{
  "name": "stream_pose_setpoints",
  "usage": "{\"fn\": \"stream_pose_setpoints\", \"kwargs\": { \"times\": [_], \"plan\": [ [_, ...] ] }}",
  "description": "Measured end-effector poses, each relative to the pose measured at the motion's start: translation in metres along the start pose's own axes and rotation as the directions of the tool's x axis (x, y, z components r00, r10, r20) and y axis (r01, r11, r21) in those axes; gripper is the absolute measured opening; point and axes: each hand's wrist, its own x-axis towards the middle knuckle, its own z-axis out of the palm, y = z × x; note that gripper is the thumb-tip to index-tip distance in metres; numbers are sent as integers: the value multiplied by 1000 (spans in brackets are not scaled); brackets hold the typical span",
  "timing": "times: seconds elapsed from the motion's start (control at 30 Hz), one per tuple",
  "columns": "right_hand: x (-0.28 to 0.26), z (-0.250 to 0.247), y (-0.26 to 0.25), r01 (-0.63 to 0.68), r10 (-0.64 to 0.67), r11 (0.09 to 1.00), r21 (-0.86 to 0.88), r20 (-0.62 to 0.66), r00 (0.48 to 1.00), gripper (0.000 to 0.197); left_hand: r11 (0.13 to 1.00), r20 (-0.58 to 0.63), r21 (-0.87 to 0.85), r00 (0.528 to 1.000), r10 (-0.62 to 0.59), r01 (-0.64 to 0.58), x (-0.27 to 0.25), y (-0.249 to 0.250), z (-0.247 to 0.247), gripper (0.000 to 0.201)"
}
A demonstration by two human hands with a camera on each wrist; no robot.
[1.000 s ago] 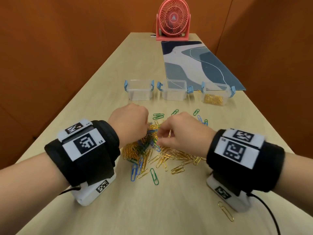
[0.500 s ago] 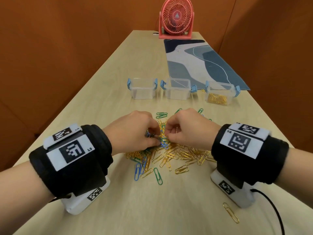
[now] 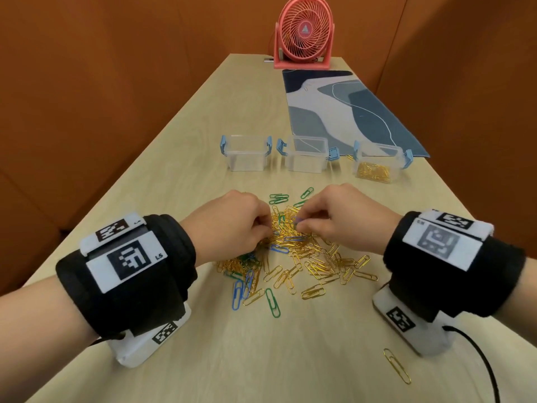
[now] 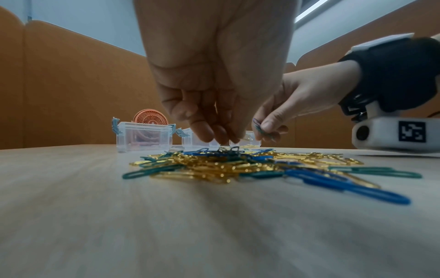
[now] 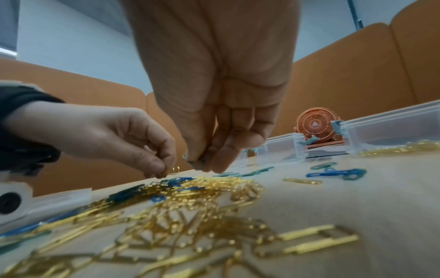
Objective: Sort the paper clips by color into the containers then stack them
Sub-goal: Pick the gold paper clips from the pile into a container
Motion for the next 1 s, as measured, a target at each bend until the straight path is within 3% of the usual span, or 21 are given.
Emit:
{"fn": "stream_pose_setpoints", "kwargs": {
  "times": [0.27,0.43,0.53,0.6,0.7,0.77,1.0],
  "plan": [
    [3,-13,15,-80,86,994,79,-80,993,19,991,-169,12,977,-126,130,4,-4,0,22],
    [7,-12,21,-107,115,992,61,-143,983,19,1000,-85,-22,996,-6,4,1,5,2,20],
    [5,-11,20,-64,61,998,-12,-158,986,28,997,-34,-17,997,75,-76,-1,8,3,17],
    [1,-11,14,14,-18,999,-42,-99,995,27,993,-19,-7,993,115,-115,0,8,3,16],
    [-2,-3,3,100,-93,992,-74,91,992,20,989,-18,10,989,148,-148,-1,9,3,16],
    [0,2,0,114,-101,988,-109,122,987,18,989,-16,21,989,147,-147,-2,10,3,16],
    [8,-10,6,54,-54,999,-9,-26,998,9,993,-29,-13,993,117,-117,-1,9,2,16]
  ]
}}
